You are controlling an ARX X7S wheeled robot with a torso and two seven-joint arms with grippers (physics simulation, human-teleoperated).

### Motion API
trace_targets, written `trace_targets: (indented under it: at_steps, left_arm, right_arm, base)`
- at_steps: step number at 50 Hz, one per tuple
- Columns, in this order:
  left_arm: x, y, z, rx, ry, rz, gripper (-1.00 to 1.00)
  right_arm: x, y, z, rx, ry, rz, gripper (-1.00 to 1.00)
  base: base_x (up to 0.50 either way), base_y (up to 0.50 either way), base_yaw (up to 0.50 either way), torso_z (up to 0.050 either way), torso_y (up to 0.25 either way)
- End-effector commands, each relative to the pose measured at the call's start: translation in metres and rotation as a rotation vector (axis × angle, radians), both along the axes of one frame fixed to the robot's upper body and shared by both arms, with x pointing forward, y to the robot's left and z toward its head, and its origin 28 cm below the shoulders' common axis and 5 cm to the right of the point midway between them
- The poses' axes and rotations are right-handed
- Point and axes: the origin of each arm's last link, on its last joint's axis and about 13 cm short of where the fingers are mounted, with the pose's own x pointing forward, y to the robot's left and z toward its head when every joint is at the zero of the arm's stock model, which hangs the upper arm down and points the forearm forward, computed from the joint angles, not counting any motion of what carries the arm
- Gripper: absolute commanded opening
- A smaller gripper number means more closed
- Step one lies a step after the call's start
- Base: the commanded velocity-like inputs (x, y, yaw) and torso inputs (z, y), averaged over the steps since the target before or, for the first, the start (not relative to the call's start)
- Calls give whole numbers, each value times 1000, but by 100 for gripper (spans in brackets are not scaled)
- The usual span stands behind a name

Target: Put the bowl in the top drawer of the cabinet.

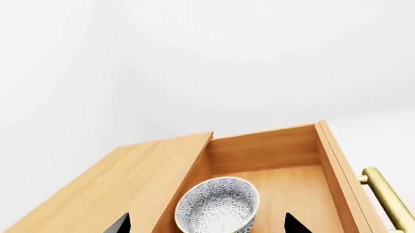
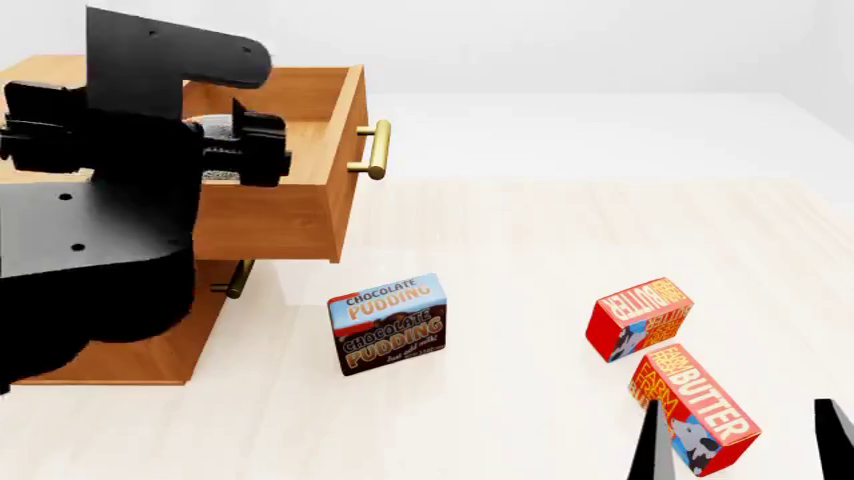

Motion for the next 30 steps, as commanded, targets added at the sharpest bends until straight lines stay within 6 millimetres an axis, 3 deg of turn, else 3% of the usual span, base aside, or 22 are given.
trace_targets:
  at_steps: [1, 5, 14, 23, 30]
  left_arm:
    - [-90, 5, -44, 41, -122, -122, 100]
    - [-115, 5, -63, 47, -193, -136, 100]
    - [-148, 12, -103, 57, -365, -176, 100]
    - [-176, 11, -131, 59, -502, -261, 100]
    - [-191, 7, -141, 34, -520, -287, 100]
  right_arm:
    - [-5, 1, 1, -8, -10, -1, 100]
    - [-7, 2, 2, -12, -15, -5, 100]
    - [-5, 4, 1, -21, -17, -16, 100]
    - [-5, 8, 2, -35, -30, -16, 100]
    - [-7, 8, 3, -43, -40, -16, 100]
  base:
    - [0, 0, 0, 0, 0]
    - [0, 0, 0, 0, 0]
    - [0, 0, 0, 0, 0]
    - [0, 0, 0, 0, 0]
    - [0, 0, 0, 0, 0]
